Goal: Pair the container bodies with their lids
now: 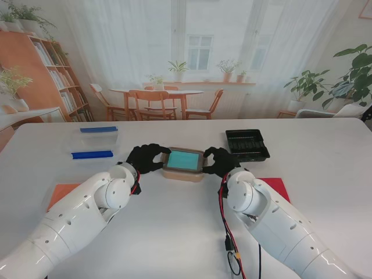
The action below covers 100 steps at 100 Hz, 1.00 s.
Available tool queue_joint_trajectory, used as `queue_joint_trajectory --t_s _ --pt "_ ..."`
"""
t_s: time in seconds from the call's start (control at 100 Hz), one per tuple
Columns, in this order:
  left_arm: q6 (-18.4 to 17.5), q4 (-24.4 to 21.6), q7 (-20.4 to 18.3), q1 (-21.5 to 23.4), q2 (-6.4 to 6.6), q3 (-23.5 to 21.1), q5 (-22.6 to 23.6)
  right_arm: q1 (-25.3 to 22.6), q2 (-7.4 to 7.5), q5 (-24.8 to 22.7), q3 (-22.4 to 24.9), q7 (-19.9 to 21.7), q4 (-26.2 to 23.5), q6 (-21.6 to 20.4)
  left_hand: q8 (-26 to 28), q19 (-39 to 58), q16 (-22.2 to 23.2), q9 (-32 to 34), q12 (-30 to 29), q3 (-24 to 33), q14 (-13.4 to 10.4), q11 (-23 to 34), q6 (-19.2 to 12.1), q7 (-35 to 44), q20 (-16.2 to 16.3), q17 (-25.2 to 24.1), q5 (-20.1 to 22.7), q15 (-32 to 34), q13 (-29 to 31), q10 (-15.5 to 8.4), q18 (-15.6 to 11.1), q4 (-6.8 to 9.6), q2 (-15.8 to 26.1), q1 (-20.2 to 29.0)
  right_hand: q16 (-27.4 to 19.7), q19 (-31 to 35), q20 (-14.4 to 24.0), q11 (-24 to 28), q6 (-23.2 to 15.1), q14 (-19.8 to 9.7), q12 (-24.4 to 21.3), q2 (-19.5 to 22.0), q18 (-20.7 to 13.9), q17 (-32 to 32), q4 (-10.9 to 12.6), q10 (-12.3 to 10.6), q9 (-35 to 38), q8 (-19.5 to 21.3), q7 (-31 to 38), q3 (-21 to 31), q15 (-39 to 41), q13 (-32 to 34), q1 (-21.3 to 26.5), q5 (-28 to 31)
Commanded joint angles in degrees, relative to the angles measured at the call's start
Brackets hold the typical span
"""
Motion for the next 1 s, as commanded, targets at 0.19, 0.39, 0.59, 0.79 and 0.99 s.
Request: queue_joint_trajectory --t_s 0.19,0.39,0.59,0.79,0.99 --pt "1.20 -0.37 -0.71 1.00 0.00 -0.14 -0.61 -0.04 -0.08 0.50 -0.49 1.22 0.51 0.44 0.26 0.88 0.36 -1.72 -0.90 1.35 -1.30 -1.03 -0.24 0.07 0.27 -0.34 -2.05 1.32 -2.09 -1.23 -2.00 -2.03 -1.02 0.15 0.86 2.61 1.17 0.55 0.08 -1.01 0.51 0.03 -1.74 0.46 0.12 0.05 1.04 -1.00 0.58 0.41 1.07 1.05 -0.04 -0.71" --pt "1.94 -0.58 -1.15 1.14 -0.08 -0.12 -1.37 -0.05 -0.11 0.86 -0.58 1.55 0.43 1.16 0.19 0.78 0.23 -1.77 -0.96 0.72 -1.25 -1.22 -0.27 -0.03 0.13 -0.32 -1.98 1.10 -2.10 -1.10 -2.09 -1.98 -0.77 -0.27 0.83 2.61 1.18 0.55 0.13 -0.96 0.49 0.00 -1.75 0.46 0.11 0.11 1.04 -1.09 0.63 0.41 1.05 1.04 -0.11 -0.56" --pt "2.63 -0.98 -1.85 1.12 -0.27 -0.23 -3.00 -0.01 -0.15 1.27 -0.66 1.91 0.35 2.00 0.10 0.68 0.17 -1.81 -1.03 -0.37 -1.05 -1.51 -0.34 -0.20 0.02 -0.34 -1.89 0.91 -2.14 -0.90 -2.19 -2.06 0.48 -0.94 0.82 2.61 1.20 0.53 0.26 -0.89 0.48 0.05 -1.78 0.42 0.11 0.15 1.05 -1.17 0.61 0.41 1.04 1.00 0.05 -0.53" --pt "3.01 0.02 -2.24 0.61 -0.58 0.13 -4.77 0.19 -0.05 0.89 -0.99 2.15 0.54 2.09 -0.03 0.55 0.19 -1.82 -0.99 -2.61 -0.71 -1.66 -0.14 -0.44 -0.11 -0.29 -1.61 0.74 -2.18 -0.51 -2.22 -2.18 1.72 -1.77 0.83 2.60 1.22 0.51 0.17 -0.97 0.48 0.13 -1.83 0.38 0.12 0.16 0.78 -1.22 0.59 0.38 1.06 0.89 0.13 -0.71" --pt "3.99 0.42 -3.16 0.40 -0.86 0.28 -7.01 0.74 0.17 -0.77 -1.99 2.07 1.52 0.78 -0.32 0.47 0.48 -1.85 -0.83 -8.45 -0.13 -1.93 0.15 -1.07 -0.22 -0.30 -1.32 0.44 -2.21 -0.02 -2.26 -1.79 4.13 -0.91 0.82 2.58 1.21 0.62 0.19 -1.03 0.50 0.26 -1.84 0.45 0.15 0.08 0.73 -1.22 0.71 0.37 1.09 0.91 -0.08 -0.80"
